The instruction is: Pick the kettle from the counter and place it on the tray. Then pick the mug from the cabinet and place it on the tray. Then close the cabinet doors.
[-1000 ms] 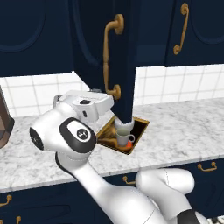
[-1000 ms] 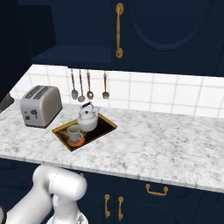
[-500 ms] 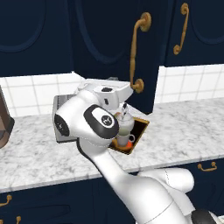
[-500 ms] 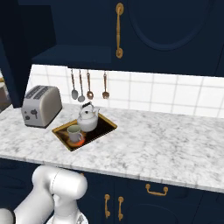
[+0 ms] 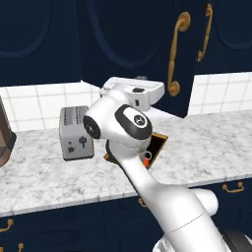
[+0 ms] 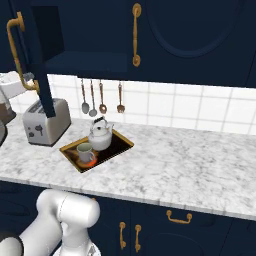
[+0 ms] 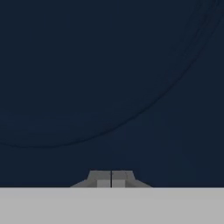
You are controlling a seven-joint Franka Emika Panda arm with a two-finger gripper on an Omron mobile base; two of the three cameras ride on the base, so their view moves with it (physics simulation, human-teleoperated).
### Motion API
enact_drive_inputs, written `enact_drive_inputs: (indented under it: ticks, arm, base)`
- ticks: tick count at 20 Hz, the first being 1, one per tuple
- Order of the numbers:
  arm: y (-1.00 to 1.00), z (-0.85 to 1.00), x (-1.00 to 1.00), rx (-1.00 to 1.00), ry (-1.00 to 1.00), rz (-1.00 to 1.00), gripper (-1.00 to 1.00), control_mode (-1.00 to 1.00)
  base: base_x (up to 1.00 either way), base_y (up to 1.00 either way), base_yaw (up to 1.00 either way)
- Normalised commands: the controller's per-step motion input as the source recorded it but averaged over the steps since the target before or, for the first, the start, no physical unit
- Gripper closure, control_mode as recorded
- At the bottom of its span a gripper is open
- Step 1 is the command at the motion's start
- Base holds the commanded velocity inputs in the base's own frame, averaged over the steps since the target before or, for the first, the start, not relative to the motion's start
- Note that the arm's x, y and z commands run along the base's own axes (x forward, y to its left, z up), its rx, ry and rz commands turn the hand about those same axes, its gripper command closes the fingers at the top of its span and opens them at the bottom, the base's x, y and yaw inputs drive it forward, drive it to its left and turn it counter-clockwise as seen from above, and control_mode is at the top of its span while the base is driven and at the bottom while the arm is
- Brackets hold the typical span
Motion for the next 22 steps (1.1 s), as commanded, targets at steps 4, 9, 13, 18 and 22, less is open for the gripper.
enact_drive_inputs:
  ticks: [4, 9, 13, 18, 22]
  arm:
    - [-0.35, 0.12, 0.39, 0.03, 0.00, 0.01, 1.00, -1.00]
    - [-0.08, 0.14, 0.36, 0.03, 0.00, 0.05, 1.00, -1.00]
    - [0.00, 0.16, 0.45, 0.04, 0.01, 0.09, 1.00, -1.00]
    - [0.00, 0.09, 0.64, 0.02, 0.09, 0.10, 1.00, -1.00]
    - [0.00, 0.01, 0.55, 0.00, 0.09, 0.11, 1.00, -1.00]
  base:
    - [0.00, 0.00, 0.00]
    - [0.00, 0.00, 0.00]
    - [0.00, 0.00, 0.00]
    - [0.00, 0.00, 0.00]
    - [0.00, 0.00, 0.00]
